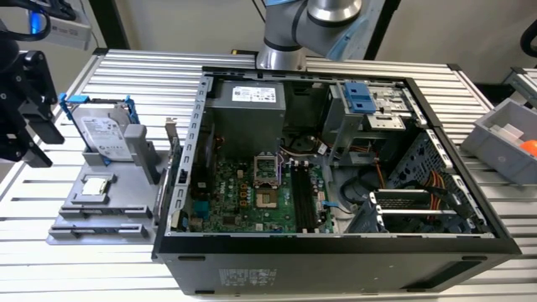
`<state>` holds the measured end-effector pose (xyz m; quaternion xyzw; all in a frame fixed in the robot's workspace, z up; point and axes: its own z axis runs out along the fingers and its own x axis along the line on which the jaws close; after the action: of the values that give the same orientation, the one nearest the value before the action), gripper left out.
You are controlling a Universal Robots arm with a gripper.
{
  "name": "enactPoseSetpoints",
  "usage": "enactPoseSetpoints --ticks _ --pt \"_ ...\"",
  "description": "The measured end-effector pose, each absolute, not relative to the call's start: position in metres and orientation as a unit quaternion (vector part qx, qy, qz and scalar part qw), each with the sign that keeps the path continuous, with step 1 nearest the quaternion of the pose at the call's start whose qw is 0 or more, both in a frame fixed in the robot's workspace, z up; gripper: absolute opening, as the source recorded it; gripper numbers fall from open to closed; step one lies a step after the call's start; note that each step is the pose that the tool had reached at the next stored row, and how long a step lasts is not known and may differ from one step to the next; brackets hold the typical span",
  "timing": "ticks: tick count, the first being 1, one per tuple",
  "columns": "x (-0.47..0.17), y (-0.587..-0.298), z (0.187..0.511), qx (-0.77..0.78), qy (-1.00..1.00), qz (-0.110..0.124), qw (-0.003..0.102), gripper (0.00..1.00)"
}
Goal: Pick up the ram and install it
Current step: 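Pick up the ram and move it above insertion slot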
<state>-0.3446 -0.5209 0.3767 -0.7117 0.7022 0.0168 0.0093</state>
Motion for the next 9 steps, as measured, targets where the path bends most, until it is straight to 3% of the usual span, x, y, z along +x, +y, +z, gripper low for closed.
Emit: enactPoseSetpoints --ticks 9 --pt "-0.3446 -0.5206 0.3708 -0.708 0.706 0.016 0.009 1.00"
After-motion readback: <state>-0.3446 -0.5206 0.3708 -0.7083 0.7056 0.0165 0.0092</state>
